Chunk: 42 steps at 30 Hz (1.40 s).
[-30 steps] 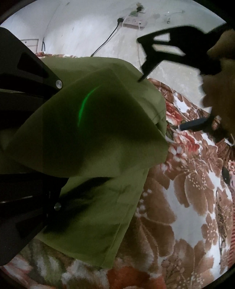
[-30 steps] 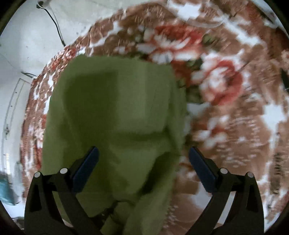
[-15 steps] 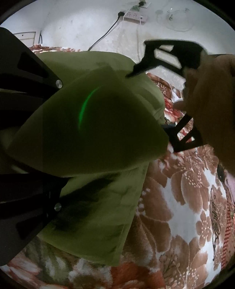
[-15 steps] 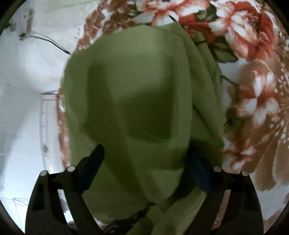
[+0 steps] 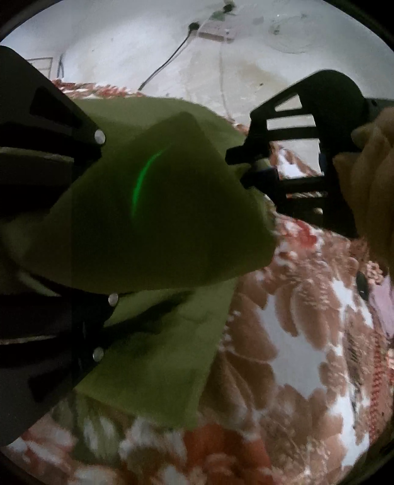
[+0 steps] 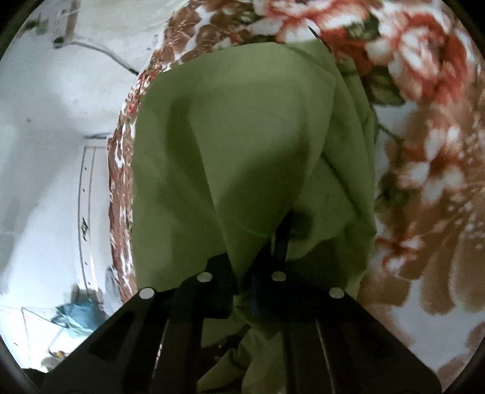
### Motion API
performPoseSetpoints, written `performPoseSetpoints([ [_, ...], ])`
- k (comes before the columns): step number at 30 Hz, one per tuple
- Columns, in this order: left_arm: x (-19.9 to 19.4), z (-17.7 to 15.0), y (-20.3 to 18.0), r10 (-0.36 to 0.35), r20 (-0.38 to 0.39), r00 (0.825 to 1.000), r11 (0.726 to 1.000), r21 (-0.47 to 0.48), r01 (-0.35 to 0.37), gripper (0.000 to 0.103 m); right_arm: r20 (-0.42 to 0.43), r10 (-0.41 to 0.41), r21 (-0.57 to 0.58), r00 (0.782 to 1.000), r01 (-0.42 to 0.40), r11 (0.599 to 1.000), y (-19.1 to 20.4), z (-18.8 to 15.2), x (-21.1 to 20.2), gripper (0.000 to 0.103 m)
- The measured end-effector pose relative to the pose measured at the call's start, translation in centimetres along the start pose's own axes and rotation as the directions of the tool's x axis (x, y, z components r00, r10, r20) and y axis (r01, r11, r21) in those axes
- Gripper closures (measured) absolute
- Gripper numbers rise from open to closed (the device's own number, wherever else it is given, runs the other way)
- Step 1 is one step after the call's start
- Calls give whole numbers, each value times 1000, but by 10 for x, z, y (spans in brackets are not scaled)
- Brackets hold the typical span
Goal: Fold large clothes
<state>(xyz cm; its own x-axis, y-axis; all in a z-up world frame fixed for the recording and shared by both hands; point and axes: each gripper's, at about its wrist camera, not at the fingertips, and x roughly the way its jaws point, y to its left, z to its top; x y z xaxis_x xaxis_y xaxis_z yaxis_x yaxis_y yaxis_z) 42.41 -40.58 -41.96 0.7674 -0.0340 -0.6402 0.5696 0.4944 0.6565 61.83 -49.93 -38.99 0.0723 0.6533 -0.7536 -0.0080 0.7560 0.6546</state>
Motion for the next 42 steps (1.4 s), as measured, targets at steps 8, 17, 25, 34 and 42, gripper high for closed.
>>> performPoseSetpoints([
  [8,-67,-7,-18,43,139,989,987,148,-63,25,-68,-121,-128,990,112,985,33,4,-47,95],
  [17,-88,-68,68,-7,38,999,992,-126,12,20,-92,-355,-145,930,340,929,-27,0,-3,95],
  [25,-44,-114,166,-310,40,950,768,-579,275,16,21,-539,-194,842,532,824,-19,-21,34,83],
  [34,-42,-115,204,-349,95,932,644,-699,312,18,294,-588,-167,754,646,745,57,-67,-39,28],
  [42,-7,-134,186,-381,26,924,626,-729,278,18,306,-584,-134,752,641,756,74,-113,38,7],
])
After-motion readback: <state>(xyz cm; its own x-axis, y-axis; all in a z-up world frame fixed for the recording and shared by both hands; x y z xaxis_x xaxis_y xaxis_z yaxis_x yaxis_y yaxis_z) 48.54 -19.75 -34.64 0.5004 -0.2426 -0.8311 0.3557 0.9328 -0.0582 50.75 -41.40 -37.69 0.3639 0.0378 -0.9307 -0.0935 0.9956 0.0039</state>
